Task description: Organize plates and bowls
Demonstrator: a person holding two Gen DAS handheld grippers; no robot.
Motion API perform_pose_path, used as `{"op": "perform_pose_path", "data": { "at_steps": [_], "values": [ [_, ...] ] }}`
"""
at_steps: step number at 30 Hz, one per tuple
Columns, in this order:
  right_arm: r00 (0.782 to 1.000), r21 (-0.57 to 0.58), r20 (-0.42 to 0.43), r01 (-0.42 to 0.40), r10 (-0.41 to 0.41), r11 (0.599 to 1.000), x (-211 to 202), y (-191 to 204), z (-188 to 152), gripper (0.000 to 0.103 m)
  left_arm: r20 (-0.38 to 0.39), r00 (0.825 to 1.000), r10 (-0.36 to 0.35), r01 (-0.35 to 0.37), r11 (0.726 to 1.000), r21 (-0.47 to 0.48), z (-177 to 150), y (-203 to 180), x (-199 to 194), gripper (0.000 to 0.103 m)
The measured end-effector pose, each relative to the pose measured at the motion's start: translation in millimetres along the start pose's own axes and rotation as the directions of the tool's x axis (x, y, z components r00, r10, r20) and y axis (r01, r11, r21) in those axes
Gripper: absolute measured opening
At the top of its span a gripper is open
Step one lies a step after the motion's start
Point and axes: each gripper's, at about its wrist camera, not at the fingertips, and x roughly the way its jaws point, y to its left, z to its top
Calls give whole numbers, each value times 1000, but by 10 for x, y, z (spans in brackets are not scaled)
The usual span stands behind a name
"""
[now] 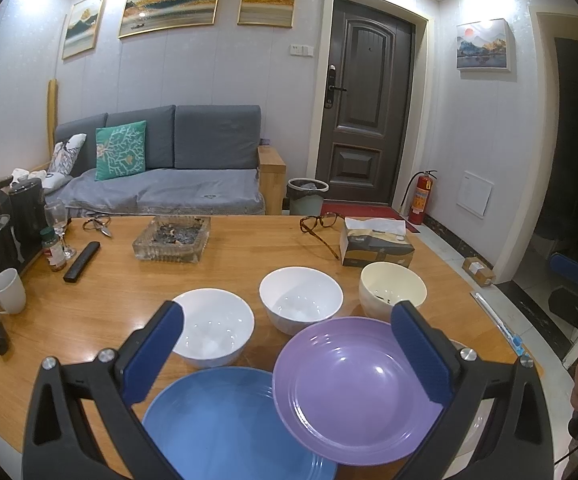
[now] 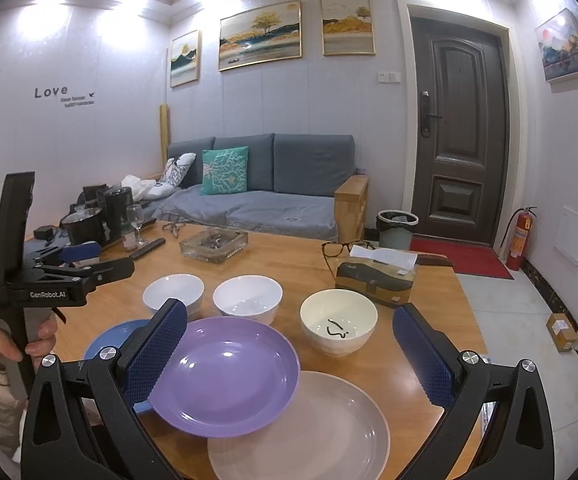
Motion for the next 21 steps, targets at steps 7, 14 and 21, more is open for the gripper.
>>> {"op": "perform_pose_path", "data": {
  "at_steps": [7, 14, 21],
  "values": [
    [1000, -1, 0, 8, -8, 1000, -6, 8, 4, 102, 2, 1000, 2, -2, 1000, 5, -1, -2, -4, 103],
    [999, 3, -8, 35, -35, 999, 7, 10, -8, 101, -2, 997, -78, 78, 997, -23, -27, 58, 18, 103],
    [995, 50, -57, 84, -81, 995, 138, -77, -148, 101, -112, 982, -152, 143, 987, -78, -139, 239, 215, 103]
  ]
}}
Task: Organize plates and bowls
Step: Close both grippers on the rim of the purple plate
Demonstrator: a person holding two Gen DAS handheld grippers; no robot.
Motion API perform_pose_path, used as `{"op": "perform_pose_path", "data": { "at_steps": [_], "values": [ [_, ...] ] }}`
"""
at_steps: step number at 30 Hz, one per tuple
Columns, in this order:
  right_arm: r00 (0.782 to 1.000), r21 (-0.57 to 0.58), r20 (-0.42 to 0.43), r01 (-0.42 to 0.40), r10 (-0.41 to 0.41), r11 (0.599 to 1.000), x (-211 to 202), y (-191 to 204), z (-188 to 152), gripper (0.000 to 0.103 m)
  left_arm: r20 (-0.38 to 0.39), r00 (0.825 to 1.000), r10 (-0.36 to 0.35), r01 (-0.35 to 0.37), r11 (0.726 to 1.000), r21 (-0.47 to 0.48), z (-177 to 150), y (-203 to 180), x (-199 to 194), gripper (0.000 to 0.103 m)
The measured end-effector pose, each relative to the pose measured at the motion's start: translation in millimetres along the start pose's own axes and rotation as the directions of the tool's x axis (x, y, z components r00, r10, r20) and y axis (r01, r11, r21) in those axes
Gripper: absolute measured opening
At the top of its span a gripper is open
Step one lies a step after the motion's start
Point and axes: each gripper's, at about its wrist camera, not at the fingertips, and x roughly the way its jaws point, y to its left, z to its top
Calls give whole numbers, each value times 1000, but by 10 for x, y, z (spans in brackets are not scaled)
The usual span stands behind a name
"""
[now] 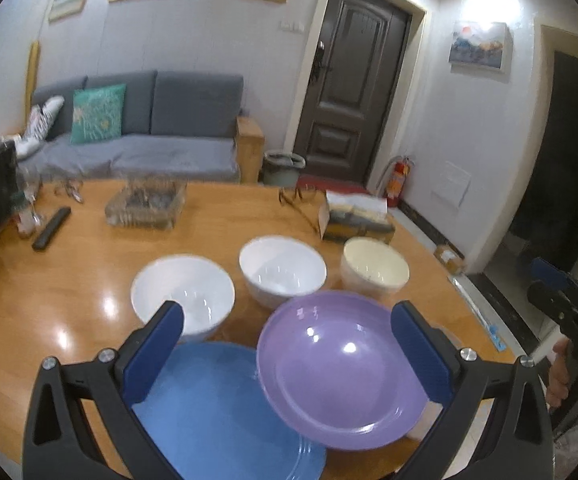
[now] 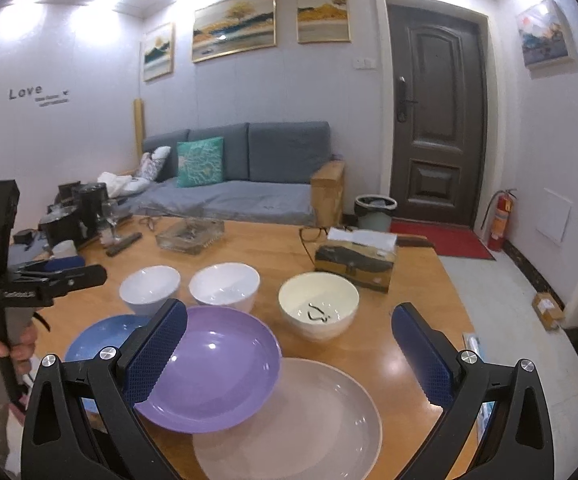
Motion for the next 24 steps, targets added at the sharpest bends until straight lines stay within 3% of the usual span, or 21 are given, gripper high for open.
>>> {"op": "perform_pose_path", "data": {
  "at_steps": [2, 11, 24],
  "values": [
    [1000, 19, -24, -15, 15, 1000, 79, -40, -84, 101, -2, 996, -94, 94, 995, -25, -71, 80, 35, 103],
    [981, 78, -184, -44, 57, 996, 629, -56, -522, 82, -84, 992, -99, 91, 991, -98, -297, 302, 339, 101],
    [945, 146, -311, -58, 101, 988, 1115, -43, -854, 66, -218, 965, -147, 113, 981, -159, -567, 408, 827, 59]
  ]
}}
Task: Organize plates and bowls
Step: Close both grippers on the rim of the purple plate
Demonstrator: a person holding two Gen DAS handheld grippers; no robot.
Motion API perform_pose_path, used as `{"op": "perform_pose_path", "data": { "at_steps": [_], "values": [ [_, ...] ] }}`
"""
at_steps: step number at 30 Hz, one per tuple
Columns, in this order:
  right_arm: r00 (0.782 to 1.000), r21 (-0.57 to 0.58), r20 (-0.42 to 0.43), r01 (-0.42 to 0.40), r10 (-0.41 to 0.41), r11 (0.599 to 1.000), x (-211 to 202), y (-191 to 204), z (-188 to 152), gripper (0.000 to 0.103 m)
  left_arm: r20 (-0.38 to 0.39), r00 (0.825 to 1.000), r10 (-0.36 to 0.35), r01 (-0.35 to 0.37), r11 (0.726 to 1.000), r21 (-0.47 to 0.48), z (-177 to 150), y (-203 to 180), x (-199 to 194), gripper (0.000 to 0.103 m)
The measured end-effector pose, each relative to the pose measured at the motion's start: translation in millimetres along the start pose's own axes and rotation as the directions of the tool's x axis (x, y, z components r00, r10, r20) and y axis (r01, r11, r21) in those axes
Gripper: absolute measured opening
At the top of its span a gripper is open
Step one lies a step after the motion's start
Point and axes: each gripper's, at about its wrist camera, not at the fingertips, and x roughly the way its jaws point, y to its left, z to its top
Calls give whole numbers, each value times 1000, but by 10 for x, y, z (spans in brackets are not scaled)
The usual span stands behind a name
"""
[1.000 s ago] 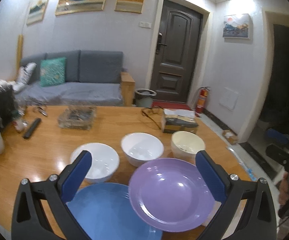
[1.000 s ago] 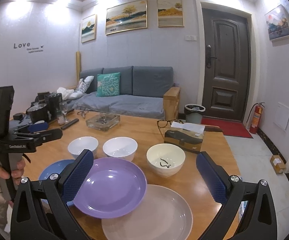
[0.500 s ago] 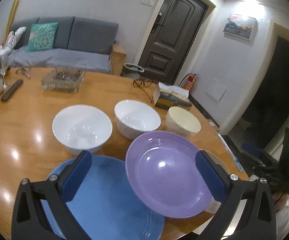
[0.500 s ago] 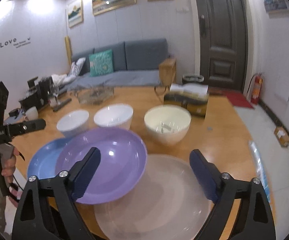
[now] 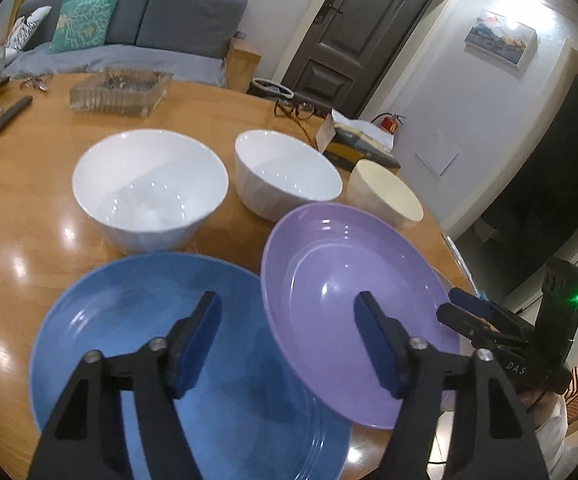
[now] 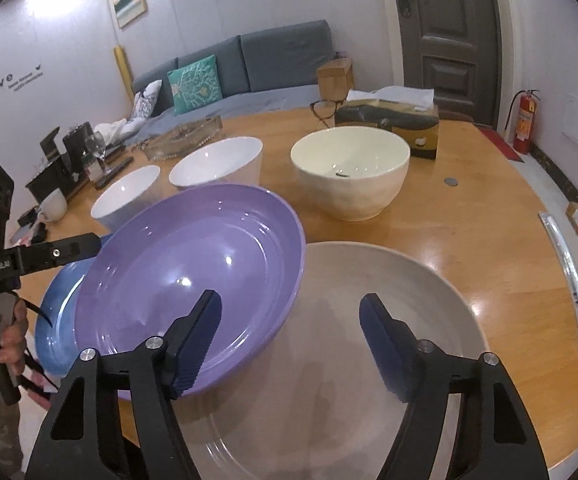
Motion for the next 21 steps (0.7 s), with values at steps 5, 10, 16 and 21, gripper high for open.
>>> {"op": "perform_pose_path", "data": {
  "at_steps": [5, 10, 16, 21],
  "values": [
    [1000, 5, -4, -11, 11, 1000, 40, 8, 5, 64, -18, 1000, -3, 3, 1000, 1, -11, -17, 62, 52],
    [999, 4, -18, -27, 27, 1000, 86, 37, -9, 54, -43, 999, -8, 8, 1000, -3, -31, -18, 112, 35],
    [999, 6, -28, -40, 40, 999, 122, 57, -13, 43, -59, 998, -10, 10, 1000, -3, -54, -17, 166, 21],
    [998, 3, -38, -49, 50, 999, 137, 77, -23, 31, -61, 998, -10, 10, 1000, -3, -58, -18, 179, 16]
  ]
}}
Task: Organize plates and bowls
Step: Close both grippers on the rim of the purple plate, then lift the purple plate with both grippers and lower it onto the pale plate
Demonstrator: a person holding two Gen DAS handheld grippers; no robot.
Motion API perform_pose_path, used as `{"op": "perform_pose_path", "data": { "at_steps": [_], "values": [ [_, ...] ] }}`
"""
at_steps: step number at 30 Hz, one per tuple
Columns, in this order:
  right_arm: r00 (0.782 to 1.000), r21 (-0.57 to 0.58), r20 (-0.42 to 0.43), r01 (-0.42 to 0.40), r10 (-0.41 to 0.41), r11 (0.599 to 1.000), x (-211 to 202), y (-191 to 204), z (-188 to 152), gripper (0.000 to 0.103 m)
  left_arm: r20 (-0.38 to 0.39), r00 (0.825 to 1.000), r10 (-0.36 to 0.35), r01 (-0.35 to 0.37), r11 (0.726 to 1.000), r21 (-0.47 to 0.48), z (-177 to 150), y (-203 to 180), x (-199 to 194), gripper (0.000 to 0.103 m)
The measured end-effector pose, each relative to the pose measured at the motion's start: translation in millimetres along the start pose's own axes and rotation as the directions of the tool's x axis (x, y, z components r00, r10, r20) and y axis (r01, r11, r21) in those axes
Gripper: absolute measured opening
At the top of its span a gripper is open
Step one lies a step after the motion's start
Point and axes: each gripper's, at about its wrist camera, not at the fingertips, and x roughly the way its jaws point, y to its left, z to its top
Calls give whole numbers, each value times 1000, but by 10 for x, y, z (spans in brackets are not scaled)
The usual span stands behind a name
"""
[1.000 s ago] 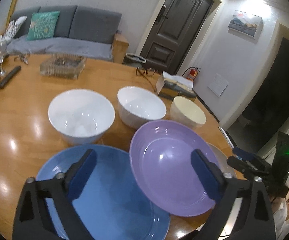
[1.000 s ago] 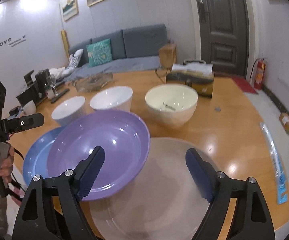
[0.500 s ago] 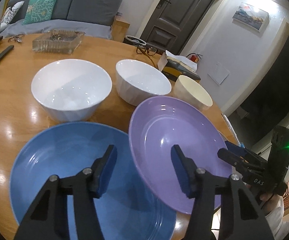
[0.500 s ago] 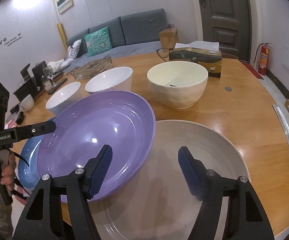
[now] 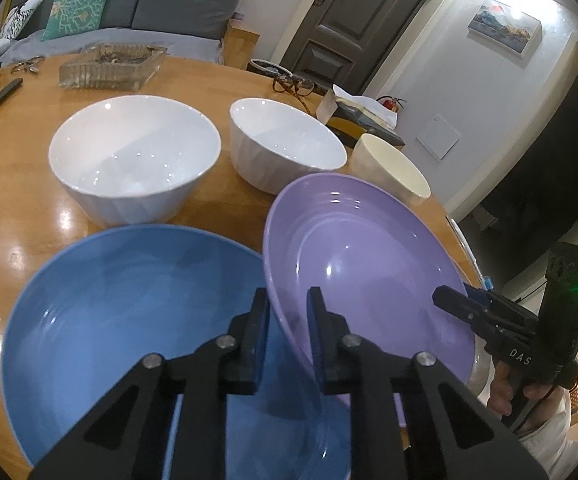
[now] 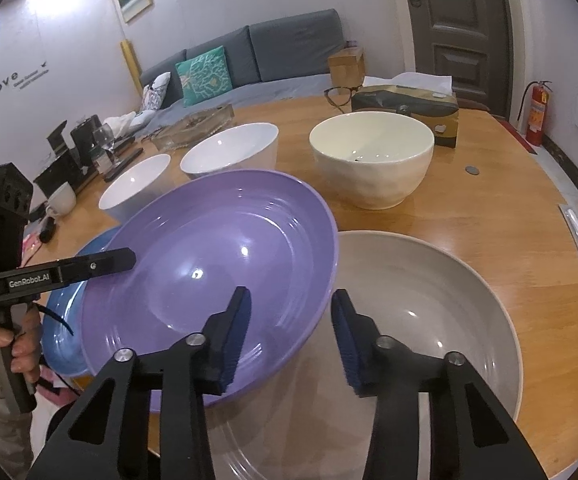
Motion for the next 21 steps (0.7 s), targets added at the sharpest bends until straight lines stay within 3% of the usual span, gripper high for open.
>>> {"op": "perform_pose_path", "data": {
  "at_steps": [4, 21],
  "values": [
    [1000, -5, -6, 22, -22, 1000, 17, -1, -7, 21, 6, 1000, 4, -4, 1000, -1, -7, 2, -15, 16],
    [999, 17, 17, 31, -32, 999, -173, -94, -36, 20, 19, 1000, 0, -1, 999, 54, 11, -193, -96, 16]
  ]
}}
